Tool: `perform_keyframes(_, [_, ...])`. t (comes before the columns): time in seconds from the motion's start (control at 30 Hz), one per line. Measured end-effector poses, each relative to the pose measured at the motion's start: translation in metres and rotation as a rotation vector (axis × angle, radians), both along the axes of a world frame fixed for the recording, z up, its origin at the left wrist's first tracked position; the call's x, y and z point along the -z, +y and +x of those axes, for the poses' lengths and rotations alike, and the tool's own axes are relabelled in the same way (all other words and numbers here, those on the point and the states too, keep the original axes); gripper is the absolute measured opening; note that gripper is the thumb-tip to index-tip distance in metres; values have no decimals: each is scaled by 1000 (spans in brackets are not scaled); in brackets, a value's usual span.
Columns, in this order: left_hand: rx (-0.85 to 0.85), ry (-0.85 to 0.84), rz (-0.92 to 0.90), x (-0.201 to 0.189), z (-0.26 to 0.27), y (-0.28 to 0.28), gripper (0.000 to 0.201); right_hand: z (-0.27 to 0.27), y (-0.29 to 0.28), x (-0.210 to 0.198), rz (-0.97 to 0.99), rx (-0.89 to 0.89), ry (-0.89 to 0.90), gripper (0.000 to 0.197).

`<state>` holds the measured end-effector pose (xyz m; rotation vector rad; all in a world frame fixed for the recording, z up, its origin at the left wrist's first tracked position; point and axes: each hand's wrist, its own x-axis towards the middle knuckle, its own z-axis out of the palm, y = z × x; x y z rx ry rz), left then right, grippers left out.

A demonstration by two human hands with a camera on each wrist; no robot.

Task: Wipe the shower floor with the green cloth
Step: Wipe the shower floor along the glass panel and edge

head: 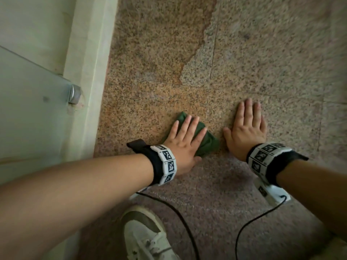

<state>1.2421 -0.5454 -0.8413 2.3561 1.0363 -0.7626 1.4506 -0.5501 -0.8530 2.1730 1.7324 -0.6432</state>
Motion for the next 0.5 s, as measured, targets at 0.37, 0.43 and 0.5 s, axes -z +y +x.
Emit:
perform_keyframes(0.37, [-100, 82, 108, -2, -39, 46, 83, 3, 2, -6, -47, 0, 32, 82])
perform_keyframes(0.43, [-55, 72, 40, -6, -32, 27, 85, 1, 3, -7, -55, 14, 42, 81])
perform_keyframes(0.5, [-24, 65, -51, -10, -25, 3, 84, -3, 5, -9, -68, 24, 61, 81])
